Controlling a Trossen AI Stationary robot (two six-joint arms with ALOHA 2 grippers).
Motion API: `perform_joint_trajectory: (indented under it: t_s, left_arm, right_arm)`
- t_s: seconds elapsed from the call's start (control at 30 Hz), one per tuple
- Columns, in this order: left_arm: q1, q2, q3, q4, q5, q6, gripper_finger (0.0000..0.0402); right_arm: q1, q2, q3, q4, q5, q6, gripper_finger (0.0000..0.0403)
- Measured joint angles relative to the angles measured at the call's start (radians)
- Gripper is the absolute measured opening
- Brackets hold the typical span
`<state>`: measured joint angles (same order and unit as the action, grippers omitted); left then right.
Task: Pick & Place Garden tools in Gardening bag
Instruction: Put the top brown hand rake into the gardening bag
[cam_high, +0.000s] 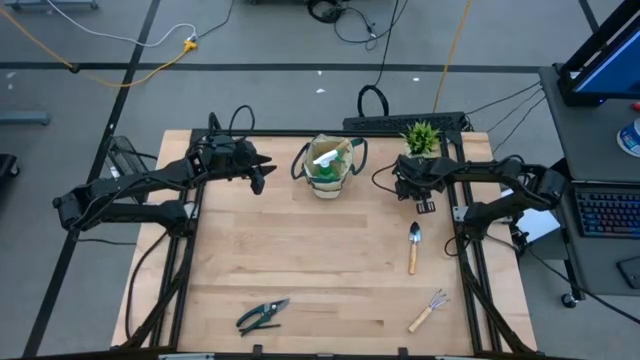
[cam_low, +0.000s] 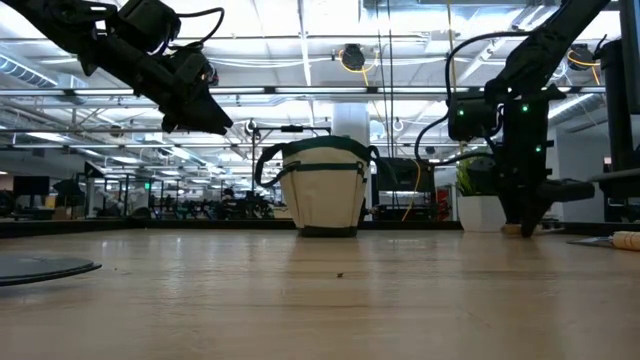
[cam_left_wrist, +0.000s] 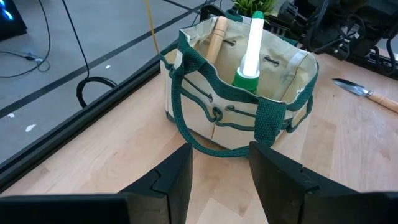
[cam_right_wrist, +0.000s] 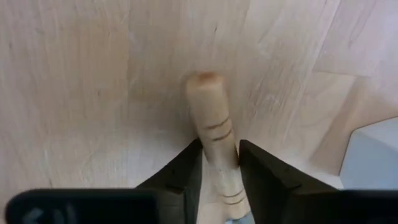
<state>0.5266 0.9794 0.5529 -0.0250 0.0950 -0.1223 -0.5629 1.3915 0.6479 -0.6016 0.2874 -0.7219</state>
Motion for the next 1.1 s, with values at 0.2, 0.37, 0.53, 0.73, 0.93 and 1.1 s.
perform_joint_trajectory:
  t_s: [0.2,0.37,0.53,0.73,0.93,1.1]
  left_arm:
    - [0.0,0.0,0.0,0.0,0.0,0.0,0.0161]
    - [0.0,0.0,0.0,0.0,0.0,-0.002,0.0161]
    - [0.0,0.0,0.0,0.0,0.0,-0.011,0.0161]
    - [0.0,0.0,0.0,0.005,0.0,-0.018,0.0161]
    - [0.0,0.0,0.0,0.027,0.0,-0.023,0.0161]
    - [0.0,0.0,0.0,0.028,0.0,-0.038,0.0161]
  right_arm:
    - [0.002,0.001,-0.001,0.021,0.004,0.002,0.0065]
    - [0.002,0.001,-0.001,0.03,0.005,0.002,0.0054]
    - [0.004,0.001,-0.001,0.043,0.005,0.038,0.0057]
    - [0.034,0.003,0.02,0.068,-0.013,0.088,0.0054]
    - [0.058,0.003,0.062,0.076,-0.109,0.164,0.0052]
    - [0.066,0.002,0.113,0.097,-0.207,0.261,0.0051]
